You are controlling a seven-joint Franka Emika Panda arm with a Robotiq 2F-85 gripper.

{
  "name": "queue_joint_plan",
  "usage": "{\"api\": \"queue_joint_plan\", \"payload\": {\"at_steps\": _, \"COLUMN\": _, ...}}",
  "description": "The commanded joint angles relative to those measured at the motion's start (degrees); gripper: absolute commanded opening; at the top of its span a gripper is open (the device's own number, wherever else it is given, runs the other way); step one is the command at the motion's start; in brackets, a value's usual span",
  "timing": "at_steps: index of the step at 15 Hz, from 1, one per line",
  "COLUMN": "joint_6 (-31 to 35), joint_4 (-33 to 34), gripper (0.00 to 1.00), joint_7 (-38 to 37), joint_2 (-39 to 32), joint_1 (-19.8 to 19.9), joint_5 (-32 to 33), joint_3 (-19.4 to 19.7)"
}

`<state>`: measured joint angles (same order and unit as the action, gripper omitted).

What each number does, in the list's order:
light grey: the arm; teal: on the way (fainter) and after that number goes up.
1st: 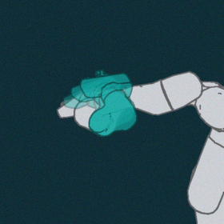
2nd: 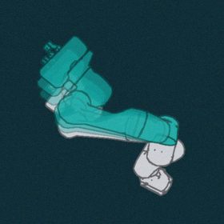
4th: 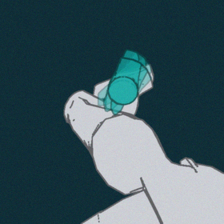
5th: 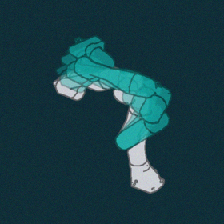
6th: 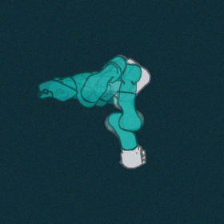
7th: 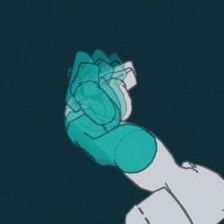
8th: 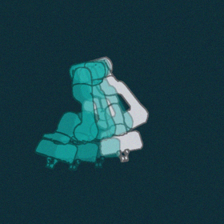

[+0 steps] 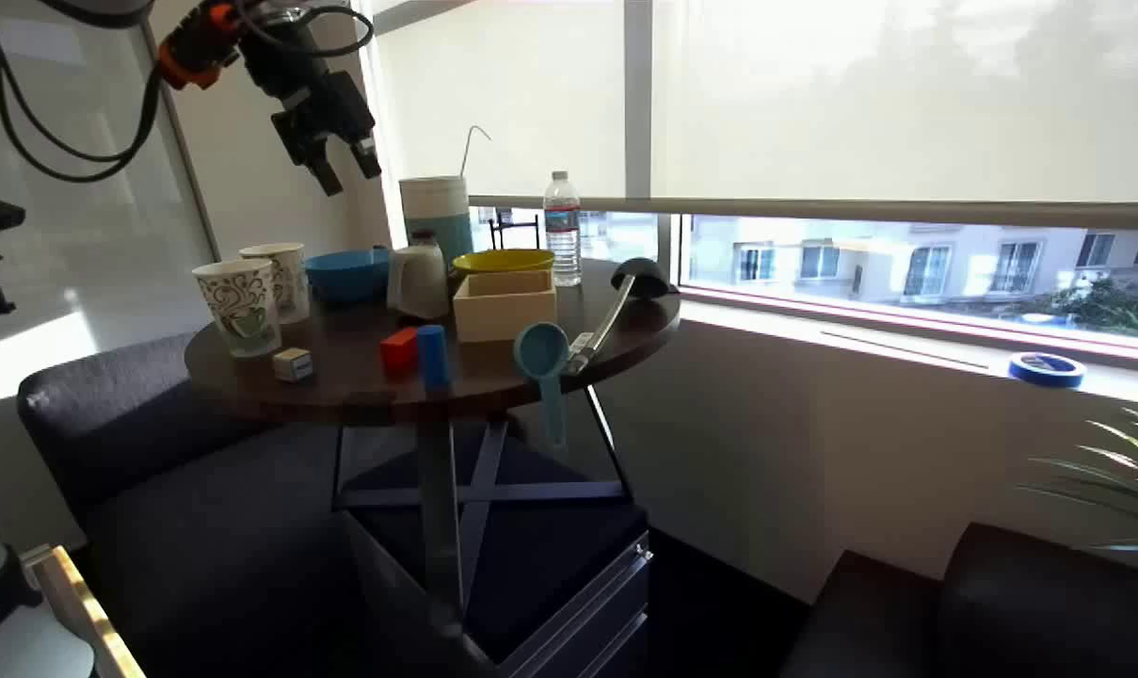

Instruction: Turn the paper cup on the left upside down, pick up the paper cup on the right and put it on the paper cup to the left

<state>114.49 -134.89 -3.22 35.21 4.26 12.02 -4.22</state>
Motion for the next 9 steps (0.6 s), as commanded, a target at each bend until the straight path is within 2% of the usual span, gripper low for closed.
{"api": "queue_joint_plan", "payload": {"at_steps": 1, "joint_6": -0.2, "joint_4": 0.1, "gripper": 1.00, "joint_7": -0.4, "joint_2": -0.1, "joint_1": -0.8, "joint_5": 0.5, "joint_3": 0.6}}
{"api": "queue_joint_plan", "payload": {"at_steps": 6, "joint_6": -0.2, "joint_4": 0.1, "gripper": 1.00, "joint_7": -0.4, "joint_2": -0.1, "joint_1": -0.8, "joint_5": 0.5, "joint_3": 0.6}}
{"api": "queue_joint_plan", "payload": {"at_steps": 9, "joint_6": 4.4, "joint_4": -0.4, "gripper": 1.00, "joint_7": 2.5, "joint_2": -1.2, "joint_1": -5.7, "joint_5": -5.6, "joint_3": 1.3}}
